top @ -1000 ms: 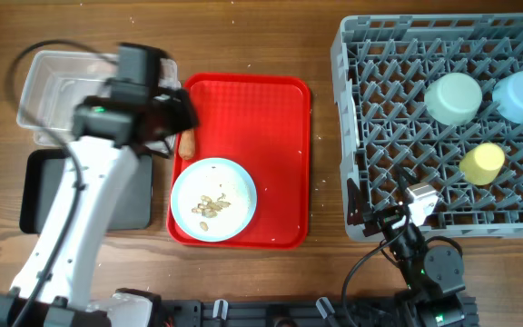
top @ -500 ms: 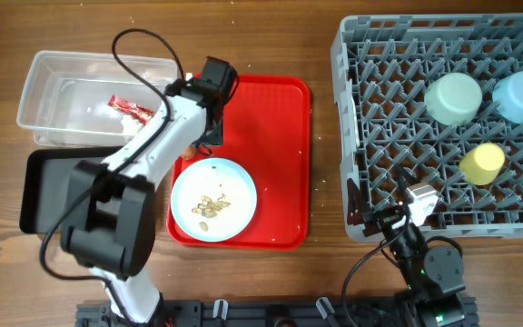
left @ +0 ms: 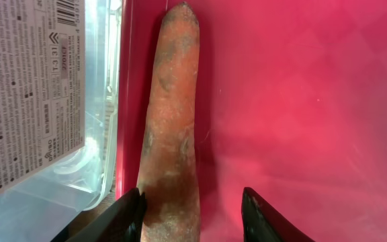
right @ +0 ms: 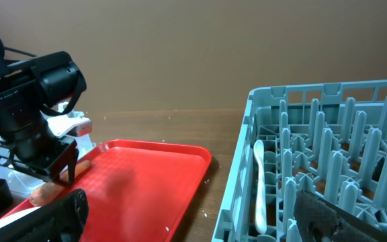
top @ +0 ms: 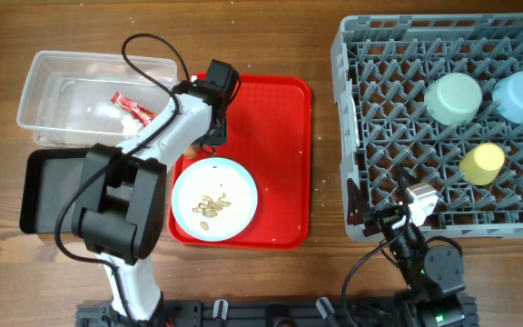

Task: Sort waste into correct bins and load items into the dishwasher rack
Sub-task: 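Move the left gripper over the red tray and grasp the orange carrot, then carry the carrot left and drop it onto the black tray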

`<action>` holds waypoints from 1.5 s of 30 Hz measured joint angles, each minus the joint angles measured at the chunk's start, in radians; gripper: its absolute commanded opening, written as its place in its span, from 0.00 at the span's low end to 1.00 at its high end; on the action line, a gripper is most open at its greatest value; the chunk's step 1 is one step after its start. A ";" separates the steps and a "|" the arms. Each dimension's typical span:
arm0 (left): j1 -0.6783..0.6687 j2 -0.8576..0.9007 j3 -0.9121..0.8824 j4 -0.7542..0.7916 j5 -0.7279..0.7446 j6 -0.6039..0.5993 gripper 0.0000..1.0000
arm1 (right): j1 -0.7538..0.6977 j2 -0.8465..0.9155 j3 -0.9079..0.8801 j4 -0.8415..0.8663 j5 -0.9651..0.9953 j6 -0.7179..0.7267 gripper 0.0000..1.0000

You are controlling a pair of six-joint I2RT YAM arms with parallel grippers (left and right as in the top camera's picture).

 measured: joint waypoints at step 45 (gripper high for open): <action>0.021 -0.080 -0.156 0.182 0.139 -0.129 0.21 | 0.000 0.000 0.000 0.000 0.000 0.000 1.00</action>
